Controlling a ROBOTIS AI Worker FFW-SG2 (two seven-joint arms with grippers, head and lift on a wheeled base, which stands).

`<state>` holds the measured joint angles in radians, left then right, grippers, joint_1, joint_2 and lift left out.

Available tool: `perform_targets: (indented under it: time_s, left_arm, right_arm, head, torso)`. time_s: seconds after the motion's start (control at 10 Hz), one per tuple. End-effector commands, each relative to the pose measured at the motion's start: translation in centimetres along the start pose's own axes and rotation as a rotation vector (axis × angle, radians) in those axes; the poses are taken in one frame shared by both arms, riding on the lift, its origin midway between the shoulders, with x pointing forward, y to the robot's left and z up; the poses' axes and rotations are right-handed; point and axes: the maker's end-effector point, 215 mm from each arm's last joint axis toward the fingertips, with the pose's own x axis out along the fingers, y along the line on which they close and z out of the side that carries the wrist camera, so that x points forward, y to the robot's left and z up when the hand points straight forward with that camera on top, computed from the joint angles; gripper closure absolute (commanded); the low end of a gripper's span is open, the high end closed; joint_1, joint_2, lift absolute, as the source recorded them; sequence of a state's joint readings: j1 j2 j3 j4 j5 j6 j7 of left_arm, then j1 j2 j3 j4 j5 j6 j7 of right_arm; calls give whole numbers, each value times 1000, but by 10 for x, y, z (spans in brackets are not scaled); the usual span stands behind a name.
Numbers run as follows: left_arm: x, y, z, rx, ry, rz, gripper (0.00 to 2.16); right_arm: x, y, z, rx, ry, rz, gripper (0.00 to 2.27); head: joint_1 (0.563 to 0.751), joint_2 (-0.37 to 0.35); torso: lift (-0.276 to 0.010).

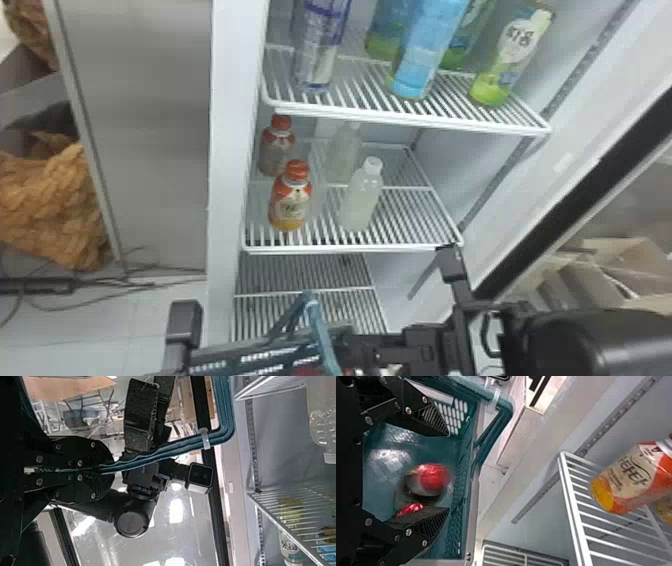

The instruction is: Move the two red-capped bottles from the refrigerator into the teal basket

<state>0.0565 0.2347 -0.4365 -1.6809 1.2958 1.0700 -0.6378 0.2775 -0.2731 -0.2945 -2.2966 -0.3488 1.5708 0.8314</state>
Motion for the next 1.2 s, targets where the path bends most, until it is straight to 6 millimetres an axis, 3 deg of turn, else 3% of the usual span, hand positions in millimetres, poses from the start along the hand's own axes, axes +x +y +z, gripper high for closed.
perform_targets:
  time_s: [0.0, 0.2, 0.4, 0.7, 1.1]
  left_arm:
    - [0, -1, 0, 0, 0, -3, 1111]
    - [0, -1, 0, 0, 0, -3, 1111]
    - [0, -1, 0, 0, 0, -3, 1111]
    - [0, -2, 0, 0, -1, -5, 1111]
    - [1, -1, -1, -3, 0, -4, 1111]
  right_arm:
    - [-9, -8, 7, -26, -19, -56, 400]
    - [-23, -11, 50, -157, -153, -108, 400]
    - [-41, -1, 84, -290, -291, -162, 404]
    - [-63, 38, 137, -442, -576, -132, 404]
    - [-117, 44, 172, -528, -874, -275, 406]
  head:
    - [695, -350]
    - [695, -350]
    - [695, -350]
    - [695, -350]
    - [695, -350]
  torso:
    - [-228]
    - [-228]
    - [-228]
    - [-228]
    - [-228]
